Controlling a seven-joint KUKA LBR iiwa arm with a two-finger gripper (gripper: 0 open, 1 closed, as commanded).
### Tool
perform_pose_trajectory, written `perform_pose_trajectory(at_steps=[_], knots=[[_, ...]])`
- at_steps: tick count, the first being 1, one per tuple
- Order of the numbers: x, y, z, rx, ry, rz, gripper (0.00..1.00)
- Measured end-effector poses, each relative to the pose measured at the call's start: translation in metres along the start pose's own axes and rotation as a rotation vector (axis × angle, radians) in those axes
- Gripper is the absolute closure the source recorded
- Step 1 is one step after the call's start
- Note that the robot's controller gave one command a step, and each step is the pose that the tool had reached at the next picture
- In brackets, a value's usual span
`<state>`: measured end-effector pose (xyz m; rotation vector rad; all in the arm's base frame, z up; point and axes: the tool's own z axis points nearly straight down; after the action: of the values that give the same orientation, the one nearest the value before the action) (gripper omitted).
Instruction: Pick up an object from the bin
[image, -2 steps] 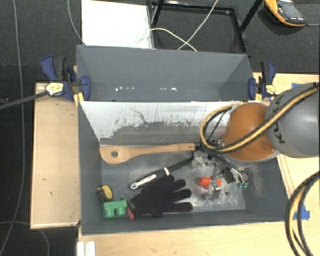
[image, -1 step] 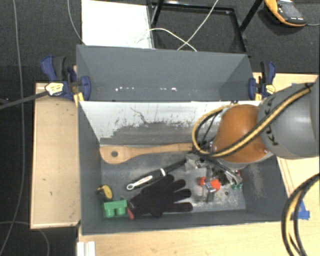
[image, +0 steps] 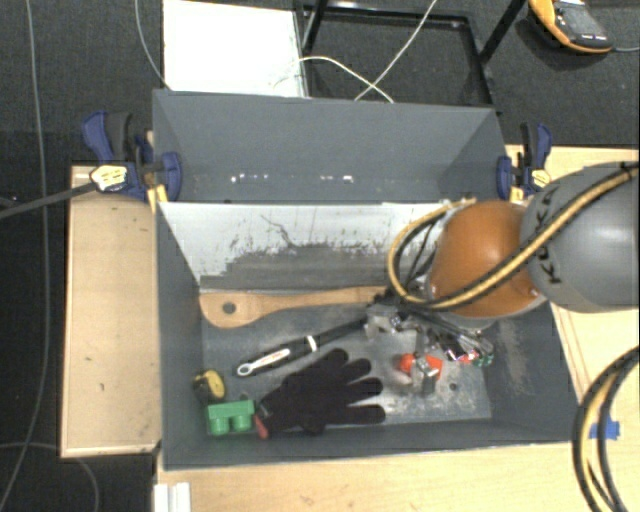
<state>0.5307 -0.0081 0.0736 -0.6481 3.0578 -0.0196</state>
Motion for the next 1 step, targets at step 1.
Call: perform_pose_trajectory(at_steps=[1], knots=[[-0.0109, 0.0935, -0.0004, -0.004, 0.002, 0.044, 0.00]])
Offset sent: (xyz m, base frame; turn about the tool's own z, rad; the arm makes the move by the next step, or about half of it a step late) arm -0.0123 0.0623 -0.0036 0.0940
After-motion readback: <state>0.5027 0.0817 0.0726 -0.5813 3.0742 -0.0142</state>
